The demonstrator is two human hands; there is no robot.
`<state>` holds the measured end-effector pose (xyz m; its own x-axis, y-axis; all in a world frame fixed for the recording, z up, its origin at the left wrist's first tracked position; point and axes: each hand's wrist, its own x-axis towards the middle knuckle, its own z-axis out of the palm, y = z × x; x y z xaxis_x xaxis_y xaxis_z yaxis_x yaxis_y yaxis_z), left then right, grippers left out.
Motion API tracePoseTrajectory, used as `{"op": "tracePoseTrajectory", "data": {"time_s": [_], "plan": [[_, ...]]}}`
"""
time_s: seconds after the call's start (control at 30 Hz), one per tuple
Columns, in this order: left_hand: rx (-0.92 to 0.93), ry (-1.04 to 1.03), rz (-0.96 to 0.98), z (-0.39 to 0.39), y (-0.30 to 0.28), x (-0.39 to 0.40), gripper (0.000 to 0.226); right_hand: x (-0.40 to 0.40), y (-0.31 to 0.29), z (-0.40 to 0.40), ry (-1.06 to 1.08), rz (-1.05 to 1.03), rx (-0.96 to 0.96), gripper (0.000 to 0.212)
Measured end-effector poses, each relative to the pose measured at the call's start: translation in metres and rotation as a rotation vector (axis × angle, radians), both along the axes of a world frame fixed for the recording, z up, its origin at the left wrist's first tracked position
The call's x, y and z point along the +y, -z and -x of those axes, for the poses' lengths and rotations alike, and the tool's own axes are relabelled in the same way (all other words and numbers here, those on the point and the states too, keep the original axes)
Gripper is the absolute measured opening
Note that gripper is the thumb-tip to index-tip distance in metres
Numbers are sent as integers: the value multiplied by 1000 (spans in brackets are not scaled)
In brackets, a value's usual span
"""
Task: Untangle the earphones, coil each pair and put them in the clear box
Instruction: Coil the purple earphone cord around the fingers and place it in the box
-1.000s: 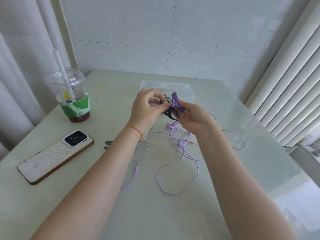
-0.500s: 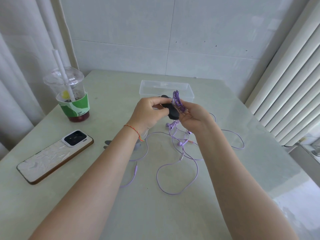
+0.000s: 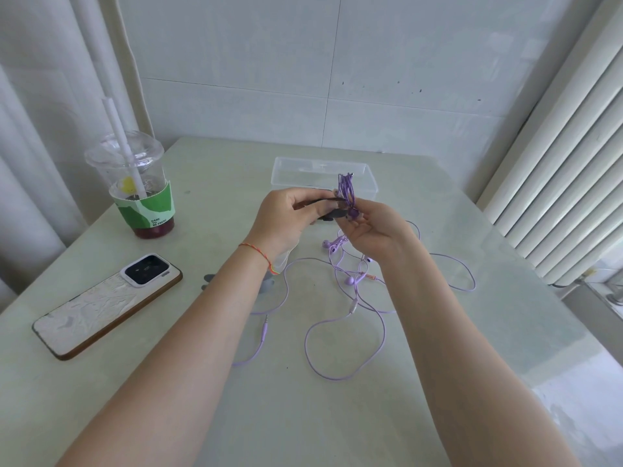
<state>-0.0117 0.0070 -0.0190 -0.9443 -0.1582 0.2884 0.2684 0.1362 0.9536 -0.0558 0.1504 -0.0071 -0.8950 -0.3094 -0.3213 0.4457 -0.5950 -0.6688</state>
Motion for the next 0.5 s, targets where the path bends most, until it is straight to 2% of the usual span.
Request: {"op": "tracePoseTrajectory", "data": {"time_s": [0.17,0.37,0.5], "plan": [[-69,-28,32,2,1,-9,9,6,-5,1,17,38,66,11],[-97,40,44,1,4,-11,12,12,-12,1,-56,-421,511,12],[-112,81,54,0,3,-8,14,12,-15,1,48,-526,590,7]]}}
